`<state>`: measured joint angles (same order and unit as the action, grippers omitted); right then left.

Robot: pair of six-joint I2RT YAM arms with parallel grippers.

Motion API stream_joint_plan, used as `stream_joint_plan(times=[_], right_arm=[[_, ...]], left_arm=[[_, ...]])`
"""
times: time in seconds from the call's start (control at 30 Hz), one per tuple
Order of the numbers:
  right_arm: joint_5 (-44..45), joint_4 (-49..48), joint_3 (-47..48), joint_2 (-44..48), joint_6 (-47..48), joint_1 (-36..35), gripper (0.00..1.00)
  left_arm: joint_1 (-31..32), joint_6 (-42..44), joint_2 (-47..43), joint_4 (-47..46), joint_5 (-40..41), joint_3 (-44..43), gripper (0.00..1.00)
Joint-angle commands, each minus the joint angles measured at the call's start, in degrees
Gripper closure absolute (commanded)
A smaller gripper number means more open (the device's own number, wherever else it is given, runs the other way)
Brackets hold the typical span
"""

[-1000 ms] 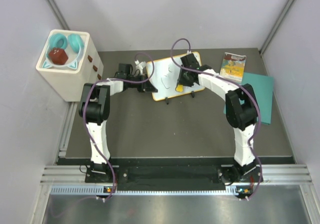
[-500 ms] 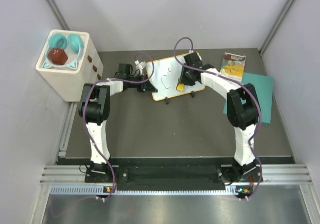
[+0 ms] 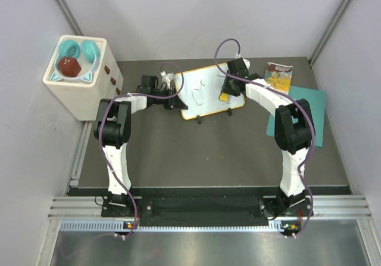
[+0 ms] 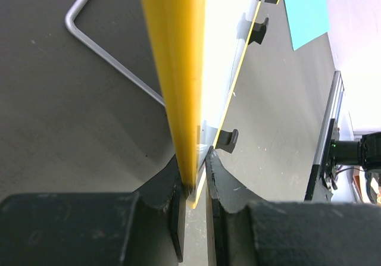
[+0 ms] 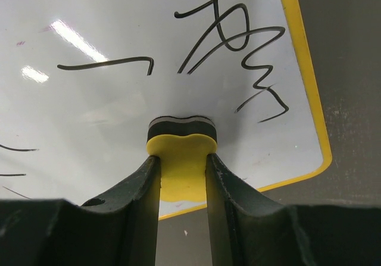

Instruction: Erase the whiteboard

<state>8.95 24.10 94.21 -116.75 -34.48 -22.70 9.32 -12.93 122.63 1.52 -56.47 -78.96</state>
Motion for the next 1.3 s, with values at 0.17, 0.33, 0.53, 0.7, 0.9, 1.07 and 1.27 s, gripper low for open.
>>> stream_joint_plan(times=[0.17,0.33,0.53,0.7,0.9,1.07,1.27], right_arm=[[3.26,-7.31,2.29,-2.78,1.61,-1.90,1.00],[3.44,-6.88,5.79,-4.80,2.22,-6.73,1.00],[2.91,-6.52,7.56,-5.86,0.91,-12.54,1.00],[3.09,-7.75,5.02,-6.47,-1.29,-16.23,1.00],[5.01,-7.14,1.16,-7.27,-3.05,-16.77,1.00],[6.69,-7.14,0.44,-8.31,-1.73,-16.85,1.00],[9.33,-1.07,5.81,-9.64,-1.73,-14.84,1.00]], left_arm=[[0.79,4.93,2.79,5.60,15.86,1.62,1.00],[0.87,5.02,2.88,5.78,16.12,1.61,1.00],[0.87,5.02,2.88,5.86,16.12,1.53,1.00],[0.87,5.11,2.79,5.86,16.04,1.44,1.00],[0.87,5.11,2.70,5.86,16.21,1.44,1.00],[0.96,5.11,2.88,6.13,16.30,1.35,1.00],[0.96,5.11,2.88,6.13,16.56,1.35,1.00]])
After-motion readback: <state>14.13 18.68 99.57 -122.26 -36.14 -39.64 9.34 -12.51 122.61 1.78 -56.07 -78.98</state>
